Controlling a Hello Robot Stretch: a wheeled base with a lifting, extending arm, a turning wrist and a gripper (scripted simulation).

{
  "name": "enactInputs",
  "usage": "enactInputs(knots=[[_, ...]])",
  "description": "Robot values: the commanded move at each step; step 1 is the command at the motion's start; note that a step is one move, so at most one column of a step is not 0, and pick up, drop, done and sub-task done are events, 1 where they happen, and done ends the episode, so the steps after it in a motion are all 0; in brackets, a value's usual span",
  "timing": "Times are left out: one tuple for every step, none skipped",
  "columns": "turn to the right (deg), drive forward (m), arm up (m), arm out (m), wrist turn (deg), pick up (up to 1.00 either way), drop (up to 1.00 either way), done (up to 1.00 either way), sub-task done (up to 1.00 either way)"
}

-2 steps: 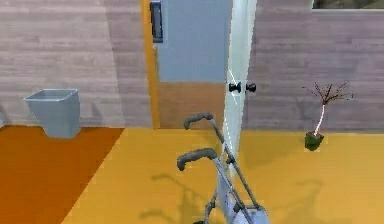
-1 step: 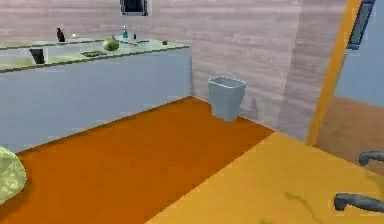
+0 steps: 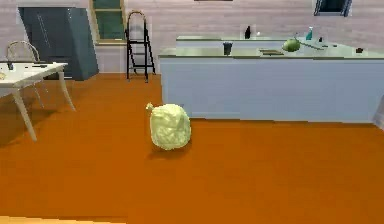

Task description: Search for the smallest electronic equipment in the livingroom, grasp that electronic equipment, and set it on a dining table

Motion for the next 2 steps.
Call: enactInputs(knots=[[-45.0,0.00,0.00,0.00,0.0,0.00,0.00,0.00,0.00],[-15.0,0.00,0.00,0.00,0.0,0.00,0.00,0.00,0.00]])
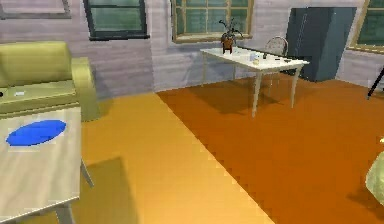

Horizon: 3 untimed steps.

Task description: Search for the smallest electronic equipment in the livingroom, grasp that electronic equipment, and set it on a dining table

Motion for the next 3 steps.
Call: enactInputs(knots=[[0.0,1.00,0.00,0.00,0.0,0.00,0.00,0.00,0.00],[0.0,1.00,0.00,0.00,0.0,0.00,0.00,0.00,0.00],[0.0,1.00,0.00,0.00,0.0,0.00,0.00,0.00,0.00]])
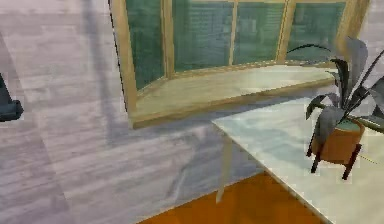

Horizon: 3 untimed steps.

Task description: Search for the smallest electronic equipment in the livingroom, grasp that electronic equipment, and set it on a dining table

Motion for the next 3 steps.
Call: enactInputs(knots=[[-30.0,0.00,0.00,0.00,0.0,0.00,0.00,0.00,0.00],[0.0,0.10,0.00,0.00,0.0,0.00,0.00,0.00,0.00],[-45.0,0.00,0.00,0.00,0.0,0.00,0.00,0.00,0.00]])
